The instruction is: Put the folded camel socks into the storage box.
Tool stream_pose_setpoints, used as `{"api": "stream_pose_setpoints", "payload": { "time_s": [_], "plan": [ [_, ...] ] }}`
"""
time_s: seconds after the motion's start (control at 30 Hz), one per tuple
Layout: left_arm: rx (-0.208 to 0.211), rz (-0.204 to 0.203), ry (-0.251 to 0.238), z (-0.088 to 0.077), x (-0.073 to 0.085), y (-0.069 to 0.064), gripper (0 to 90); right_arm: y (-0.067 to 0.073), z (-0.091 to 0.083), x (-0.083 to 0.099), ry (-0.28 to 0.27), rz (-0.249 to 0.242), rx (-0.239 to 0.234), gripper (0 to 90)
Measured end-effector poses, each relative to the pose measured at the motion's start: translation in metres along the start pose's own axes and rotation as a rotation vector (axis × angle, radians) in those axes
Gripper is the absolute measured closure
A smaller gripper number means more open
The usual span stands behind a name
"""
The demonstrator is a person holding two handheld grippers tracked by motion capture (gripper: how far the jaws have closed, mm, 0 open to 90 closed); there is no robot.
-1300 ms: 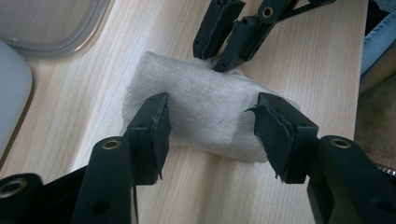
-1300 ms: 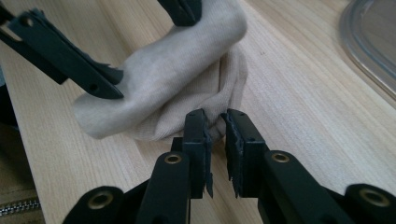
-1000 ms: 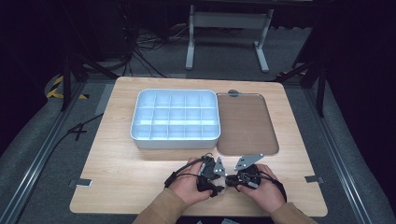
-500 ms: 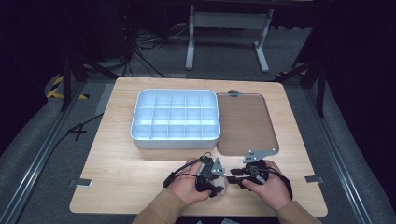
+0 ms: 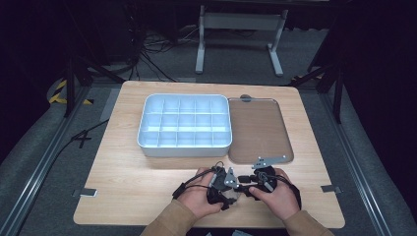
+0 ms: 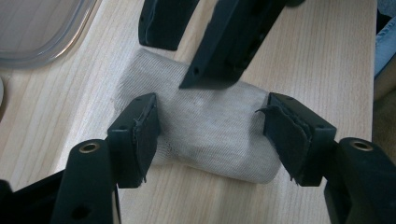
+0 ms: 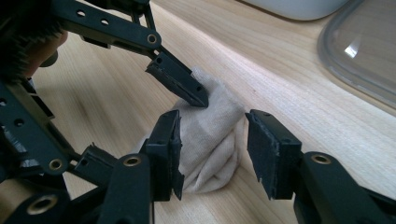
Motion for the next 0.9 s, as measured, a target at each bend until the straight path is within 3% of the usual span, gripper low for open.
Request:
{"api": "stream_pose_setpoints", "payload": {
  "time_s": [0.3, 0.5, 0.9],
  "plan": [
    [-0.002, -0.007, -0.002, 0.000, 0.001, -0.001, 35.3, -0.002, 0.011, 0.003, 0.033, 0.020, 0.012, 50.3],
    [0.002, -0.008, 0.003, 0.000, 0.002, 0.000, 35.1, -0.005, 0.015, 0.005, 0.044, 0.049, -0.010, 50.5],
    [0.001, -0.005, 0.010, -0.001, 0.002, 0.000, 34.5, -0.008, 0.019, 0.008, 0.045, 0.089, -0.076, 60.3]
  ]
}}
Point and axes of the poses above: each handheld gripper's, and its own axes: z roughly forward along the jaws, x roughly out of its underside, y roughly to its left, the point moved 1 cm from there along z, roughly forward along the jaws, and after that the axes turned 1 degree about -y, right-handed, at the moved point
